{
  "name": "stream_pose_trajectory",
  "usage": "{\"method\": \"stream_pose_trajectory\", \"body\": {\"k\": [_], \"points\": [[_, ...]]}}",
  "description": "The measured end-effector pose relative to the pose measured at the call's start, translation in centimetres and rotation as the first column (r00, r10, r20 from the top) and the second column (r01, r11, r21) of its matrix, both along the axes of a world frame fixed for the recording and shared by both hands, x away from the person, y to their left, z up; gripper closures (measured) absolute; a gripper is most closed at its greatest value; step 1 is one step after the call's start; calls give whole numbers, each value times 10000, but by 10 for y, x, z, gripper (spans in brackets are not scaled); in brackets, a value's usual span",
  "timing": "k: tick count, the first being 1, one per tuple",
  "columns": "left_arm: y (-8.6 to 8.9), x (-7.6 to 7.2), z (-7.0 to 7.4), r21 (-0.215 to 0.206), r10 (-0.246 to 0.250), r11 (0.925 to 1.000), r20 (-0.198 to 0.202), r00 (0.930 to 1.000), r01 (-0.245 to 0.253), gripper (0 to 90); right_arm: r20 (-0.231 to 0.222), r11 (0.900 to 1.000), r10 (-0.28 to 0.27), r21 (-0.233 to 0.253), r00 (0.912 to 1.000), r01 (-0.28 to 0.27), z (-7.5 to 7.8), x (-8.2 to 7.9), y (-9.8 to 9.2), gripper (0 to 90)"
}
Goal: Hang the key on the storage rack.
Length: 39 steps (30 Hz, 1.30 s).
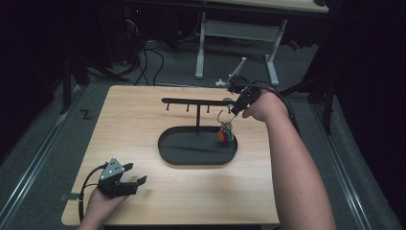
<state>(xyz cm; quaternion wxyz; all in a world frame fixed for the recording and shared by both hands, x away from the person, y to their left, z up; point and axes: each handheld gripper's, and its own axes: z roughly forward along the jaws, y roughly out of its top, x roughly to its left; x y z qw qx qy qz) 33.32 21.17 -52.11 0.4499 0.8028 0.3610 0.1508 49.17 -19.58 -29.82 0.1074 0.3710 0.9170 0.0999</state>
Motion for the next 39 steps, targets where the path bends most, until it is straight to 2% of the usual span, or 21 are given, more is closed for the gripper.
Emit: {"method": "stream_pose_trajectory", "body": {"k": [5,7,9,14,15,16,21,27,29,35,36,39], "points": [[-1,0,0,12,-11,10000,19,10000,11,247,66,9990,-425,166,9991,424,-3,-7,-1,672],[-1,0,0,-7,-7,10000,13,10000,7,248,69,9990,-366,267,9993,364,-4,-9,-3,624],[-1,1,0,5,-16,10000,7,10000,16,248,87,9975,-624,334,9980,621,-6,-11,-5,563],[-2,2,0,53,-66,10000,-64,10000,66,248,231,9953,-788,582,9966,774,-12,-18,-9,374],[-3,2,0,33,-47,10000,-30,10000,47,249,217,9925,-1061,638,9941,1045,-14,-20,-9,337],[-3,1,0,62,-54,10000,-13,10000,54,248,361,9935,-963,645,9947,938,-15,-20,-11,301],[-3,2,0,46,-48,10000,-21,10000,48,248,447,9846,-1461,1033,9883,1408,-23,-26,-15,160],[-4,2,-1,107,-93,9999,-51,9999,94,248,713,9780,-1801,1195,9811,1708,-35,-33,-17,145],[-5,2,-2,174,-125,9998,-67,9999,126,248,869,9728,-1897,1515,9780,1752,-37,-35,-19,140],[-4,2,-2,194,-107,9998,-79,9999,109,248,1694,9383,-2676,2694,9485,2166,-45,-48,-25,106],[-5,2,-2,206,-120,9997,-92,9999,121,248,1728,9285,-2809,2977,9441,2218,-48,-52,-27,91],[-5,2,-2,200,-121,9997,-93,9999,123,248,1845,9175,-2960,3278,9372,2253,-58,-62,-31,60]]}}
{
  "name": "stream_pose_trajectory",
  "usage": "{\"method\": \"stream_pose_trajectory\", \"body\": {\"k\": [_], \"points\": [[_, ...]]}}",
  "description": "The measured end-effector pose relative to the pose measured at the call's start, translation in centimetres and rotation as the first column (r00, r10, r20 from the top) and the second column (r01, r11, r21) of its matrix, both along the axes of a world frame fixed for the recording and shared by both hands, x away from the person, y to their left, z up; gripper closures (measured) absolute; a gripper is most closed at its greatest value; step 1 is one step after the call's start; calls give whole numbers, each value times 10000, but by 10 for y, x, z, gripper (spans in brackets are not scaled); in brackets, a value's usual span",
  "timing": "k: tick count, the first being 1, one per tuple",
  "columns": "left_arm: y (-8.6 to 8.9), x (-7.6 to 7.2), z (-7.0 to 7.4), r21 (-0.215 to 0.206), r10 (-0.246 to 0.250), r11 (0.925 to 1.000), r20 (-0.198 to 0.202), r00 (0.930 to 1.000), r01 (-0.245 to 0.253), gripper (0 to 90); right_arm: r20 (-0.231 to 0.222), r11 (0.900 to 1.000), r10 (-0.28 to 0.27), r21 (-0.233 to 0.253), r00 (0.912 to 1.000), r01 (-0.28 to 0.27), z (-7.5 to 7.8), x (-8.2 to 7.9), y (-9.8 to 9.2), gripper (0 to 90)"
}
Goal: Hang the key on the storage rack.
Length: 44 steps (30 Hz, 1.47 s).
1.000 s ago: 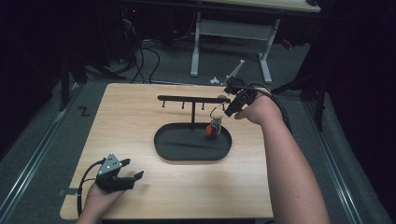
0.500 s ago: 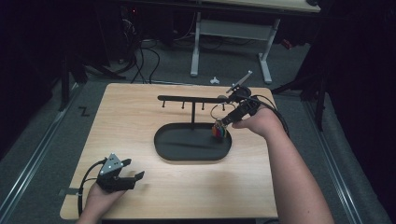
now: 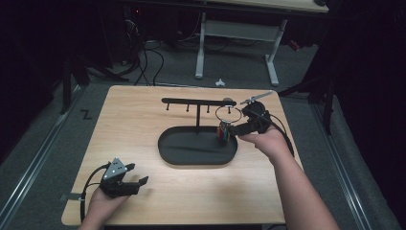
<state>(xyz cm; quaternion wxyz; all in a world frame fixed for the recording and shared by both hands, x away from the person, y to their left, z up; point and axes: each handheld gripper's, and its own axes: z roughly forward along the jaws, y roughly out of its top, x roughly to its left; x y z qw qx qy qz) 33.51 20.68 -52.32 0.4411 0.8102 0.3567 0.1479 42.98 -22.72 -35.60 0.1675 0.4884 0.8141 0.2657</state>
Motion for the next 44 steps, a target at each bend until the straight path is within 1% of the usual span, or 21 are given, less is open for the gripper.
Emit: {"method": "stream_pose_trajectory", "body": {"k": [4,5,6,8,10,13,16,18,19,20,21,24,25,26,27,28,30,32,34,41,44], "points": [[-1,0,-1,112,-43,9999,-33,10000,43,248,179,9995,144,263,9997,-148,-18,-16,-6,46],[-1,0,-1,121,-40,9999,-25,10000,40,248,197,9997,129,189,9997,-132,-23,-21,-7,31],[-2,0,-1,112,-41,9999,-36,10000,42,248,429,9998,156,139,9990,-162,-29,-26,-8,31],[-3,0,-1,182,-87,9998,-29,10000,88,248,663,9995,279,104,9974,-286,-37,-35,-10,31],[-4,0,-2,256,-116,9996,-37,9999,117,248,1005,9985,311,425,9944,-355,-48,-47,-13,31],[-5,0,-2,300,-154,9994,-54,9999,156,247,1334,9971,58,744,9910,-159,-61,-61,-18,31],[-6,0,-3,410,-192,9990,-53,9998,194,247,1904,9914,-214,1306,9815,-38,-83,-76,-25,31],[-6,0,-3,399,-152,9991,-54,9999,154,246,2081,9859,-511,1666,9768,161,-96,-85,-31,31],[-6,0,-3,395,-141,9991,-49,9999,143,246,2279,9781,-747,2065,9708,267,-106,-91,-35,31],[-6,0,-3,424,-140,9990,-28,9999,141,246,2348,9718,-945,2327,9674,384,-113,-96,-38,32],[-7,0,-3,446,-141,9989,-19,9999,142,246,2519,9638,-1186,2619,9605,503,-124,-103,-42,33],[-7,1,-3,457,-106,9989,-45,9999,108,245,2829,9516,-1616,2983,9454,734,-149,-123,-48,51],[-7,1,-3,467,-104,9989,-30,9999,106,244,3191,9512,-1767,2984,9311,782,-158,-133,-49,85],[-8,1,-3,447,-114,9989,-8,9999,115,243,3273,9570,-1751,2780,9285,825,-164,-141,-47,127],[-9,0,-3,423,-115,9990,-8,9999,115,243,3058,9662,-1300,2525,9432,513,-164,-144,-45,121],[-10,0,-3,474,-153,9988,-7,9999,153,243,2921,9713,-1122,2340,9498,428,-163,-146,-43,115],[-10,0,-3,531,-176,9984,-39,9998,178,240,3057,9735,-1249,2214,9439,571,-164,-148,-40,116],[-10,0,-3,490,-189,9986,-10,9998,189,240,2913,9771,-1104,2068,9502,502,-165,-146,-36,113],[-10,0,-3,514,-203,9985,-12,9998,203,239,2862,9807,-1027,1895,9526,488,-167,-143,-33,109],[-6,-1,-2,382,-140,9992,18,9999,139,235,2630,9778,-1202,1978,9573,685,-171,-140,-35,110],[-6,-2,-2,379,-130,9992,17,9999,129,235,2650,9762,-1327,2016,9551,797,-171,-139,-37,110]]}}
